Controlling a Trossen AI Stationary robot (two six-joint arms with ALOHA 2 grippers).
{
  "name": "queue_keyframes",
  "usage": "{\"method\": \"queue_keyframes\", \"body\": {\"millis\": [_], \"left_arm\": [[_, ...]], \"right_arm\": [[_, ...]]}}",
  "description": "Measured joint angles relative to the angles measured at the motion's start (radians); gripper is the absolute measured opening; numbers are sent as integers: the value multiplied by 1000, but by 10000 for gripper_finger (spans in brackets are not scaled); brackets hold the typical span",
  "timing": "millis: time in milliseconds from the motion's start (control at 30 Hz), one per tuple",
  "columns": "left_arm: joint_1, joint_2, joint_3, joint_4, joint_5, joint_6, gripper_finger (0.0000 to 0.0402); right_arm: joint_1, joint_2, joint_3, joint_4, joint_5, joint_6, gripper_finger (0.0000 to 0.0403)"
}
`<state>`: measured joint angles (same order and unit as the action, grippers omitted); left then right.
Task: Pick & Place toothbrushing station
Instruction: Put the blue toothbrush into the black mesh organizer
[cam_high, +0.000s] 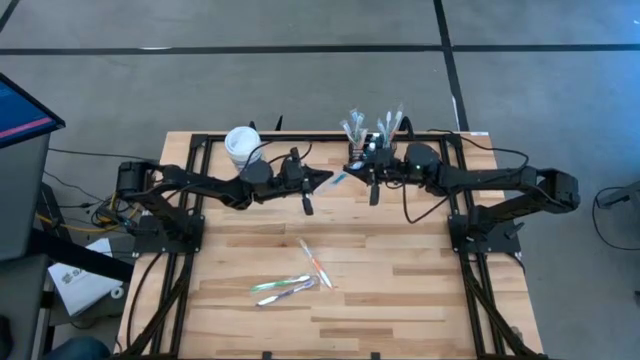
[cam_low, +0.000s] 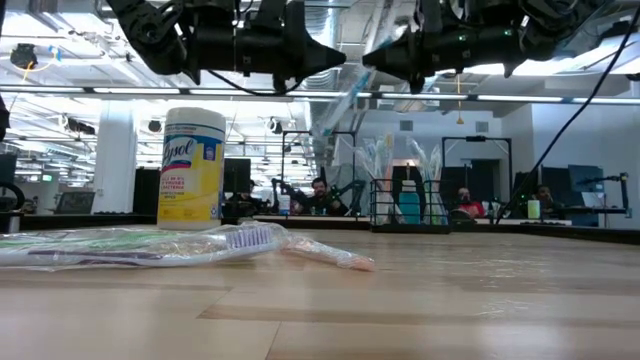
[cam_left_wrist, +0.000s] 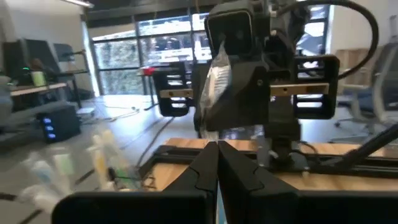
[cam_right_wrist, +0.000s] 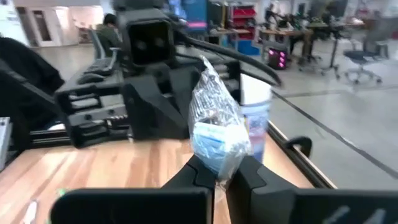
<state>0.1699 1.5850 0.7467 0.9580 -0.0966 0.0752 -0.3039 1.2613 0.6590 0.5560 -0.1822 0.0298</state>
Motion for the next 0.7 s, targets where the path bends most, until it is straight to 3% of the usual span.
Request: {"method": "queue_keyframes", "body": {"millis": [467, 700], "left_arm": [[-6, -75, -110, -8, -16, -8, 0], [-21, -75, -139, -16, -12, -31, 0]], "right_arm": [[-111, -20, 6, -30, 12, 49, 4], [-152, -26, 110, -281, 143, 15, 4]]}}
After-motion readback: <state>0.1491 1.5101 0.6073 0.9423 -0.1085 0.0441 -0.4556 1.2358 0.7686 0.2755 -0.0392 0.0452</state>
